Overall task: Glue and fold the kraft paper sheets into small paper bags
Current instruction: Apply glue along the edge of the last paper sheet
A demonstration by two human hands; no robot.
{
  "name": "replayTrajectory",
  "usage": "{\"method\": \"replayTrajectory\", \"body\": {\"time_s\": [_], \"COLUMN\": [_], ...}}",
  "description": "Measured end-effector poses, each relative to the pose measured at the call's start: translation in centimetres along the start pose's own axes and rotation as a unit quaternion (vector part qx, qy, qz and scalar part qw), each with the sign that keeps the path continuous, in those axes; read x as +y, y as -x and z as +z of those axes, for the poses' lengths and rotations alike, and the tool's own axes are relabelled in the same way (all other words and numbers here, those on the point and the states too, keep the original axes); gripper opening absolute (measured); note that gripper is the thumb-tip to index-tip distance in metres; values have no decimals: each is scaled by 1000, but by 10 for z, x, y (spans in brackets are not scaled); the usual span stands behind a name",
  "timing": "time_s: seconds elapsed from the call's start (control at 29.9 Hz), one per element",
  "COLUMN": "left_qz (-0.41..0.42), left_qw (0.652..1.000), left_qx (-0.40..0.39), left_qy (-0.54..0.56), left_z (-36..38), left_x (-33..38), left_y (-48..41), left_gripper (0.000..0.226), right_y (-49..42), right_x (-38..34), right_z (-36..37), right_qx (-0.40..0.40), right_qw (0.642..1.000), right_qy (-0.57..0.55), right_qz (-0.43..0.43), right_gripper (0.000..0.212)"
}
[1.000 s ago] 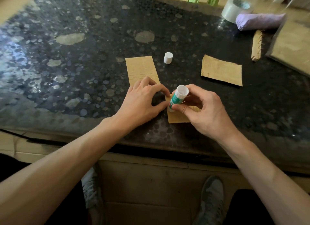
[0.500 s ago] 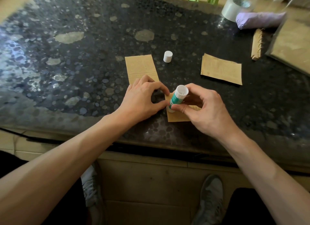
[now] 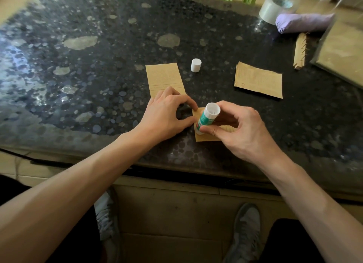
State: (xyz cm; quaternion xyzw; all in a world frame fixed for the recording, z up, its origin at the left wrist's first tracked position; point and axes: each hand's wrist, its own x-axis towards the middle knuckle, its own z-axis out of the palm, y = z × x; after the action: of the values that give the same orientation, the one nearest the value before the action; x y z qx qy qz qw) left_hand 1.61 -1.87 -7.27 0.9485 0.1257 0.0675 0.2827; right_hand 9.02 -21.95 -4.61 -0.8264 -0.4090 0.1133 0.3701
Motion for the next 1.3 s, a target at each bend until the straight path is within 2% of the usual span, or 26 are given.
{"method": "replayTrajectory", "body": {"time_s": [0.87, 0.94, 1.04, 1.14, 1.3], "left_qz": [4, 8, 10, 10, 7], "left_qw": [1000, 1000, 1000, 1000, 1000], "left_qx": [-5, 4, 9, 9, 10], "left_qy": [1, 2, 8, 8, 8], "left_z": [2, 3, 3, 3, 2], "left_x": [-3, -3, -4, -3, -2], "left_y": [-2, -2, -1, -1, 0], "left_gripper": [33, 32, 31, 31, 31], "right_y": [8, 9, 8, 2, -5], "right_x": [-1, -1, -2, 0, 0], "right_z": [-12, -15, -17, -13, 1], "right_qx": [-97, -86, -13, 25, -2], "right_qw": [993, 990, 986, 993, 999], "right_qy": [-69, -111, -166, -118, -43], "right_qz": [0, 12, 25, 15, 7], "right_gripper": [33, 30, 28, 31, 27]}}
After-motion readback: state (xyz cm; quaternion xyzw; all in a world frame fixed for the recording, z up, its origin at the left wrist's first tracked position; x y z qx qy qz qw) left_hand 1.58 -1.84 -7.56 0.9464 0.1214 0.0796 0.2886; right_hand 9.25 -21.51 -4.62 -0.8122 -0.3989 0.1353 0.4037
